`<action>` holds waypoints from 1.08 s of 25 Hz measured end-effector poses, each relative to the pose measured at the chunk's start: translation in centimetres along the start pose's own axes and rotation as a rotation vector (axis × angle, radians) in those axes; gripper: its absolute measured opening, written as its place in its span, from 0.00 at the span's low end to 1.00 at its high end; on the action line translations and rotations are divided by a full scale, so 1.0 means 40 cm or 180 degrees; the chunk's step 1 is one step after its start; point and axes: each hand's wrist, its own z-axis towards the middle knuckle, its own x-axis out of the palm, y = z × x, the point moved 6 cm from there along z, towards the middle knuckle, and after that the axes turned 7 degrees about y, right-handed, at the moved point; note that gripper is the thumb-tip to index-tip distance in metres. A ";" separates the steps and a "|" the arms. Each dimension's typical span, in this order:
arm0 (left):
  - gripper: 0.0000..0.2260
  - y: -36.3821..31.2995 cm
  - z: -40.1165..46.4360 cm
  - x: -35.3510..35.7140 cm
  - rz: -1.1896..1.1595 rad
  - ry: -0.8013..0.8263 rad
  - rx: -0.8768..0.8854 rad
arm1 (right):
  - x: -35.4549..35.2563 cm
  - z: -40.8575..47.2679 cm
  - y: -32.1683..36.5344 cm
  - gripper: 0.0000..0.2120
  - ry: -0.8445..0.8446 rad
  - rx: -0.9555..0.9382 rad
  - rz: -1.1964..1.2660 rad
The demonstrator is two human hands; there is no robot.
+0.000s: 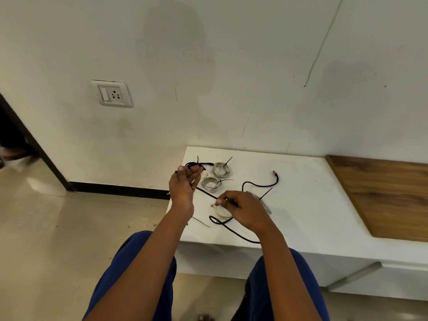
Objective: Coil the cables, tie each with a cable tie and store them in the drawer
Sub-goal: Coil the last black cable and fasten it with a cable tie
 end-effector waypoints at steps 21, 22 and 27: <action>0.06 0.049 -0.143 0.154 -0.1509 0.2606 -0.2508 | -0.060 0.003 -0.031 0.15 -0.1099 0.0062 0.1134; 0.05 0.039 -0.140 0.157 -0.1865 0.2596 -0.2504 | -0.057 0.007 -0.031 0.15 -0.1084 0.0079 0.1231; 0.08 -0.008 -0.081 0.140 -0.2559 0.1907 -0.1628 | -0.036 0.015 -0.032 0.14 -0.0765 0.0140 0.1088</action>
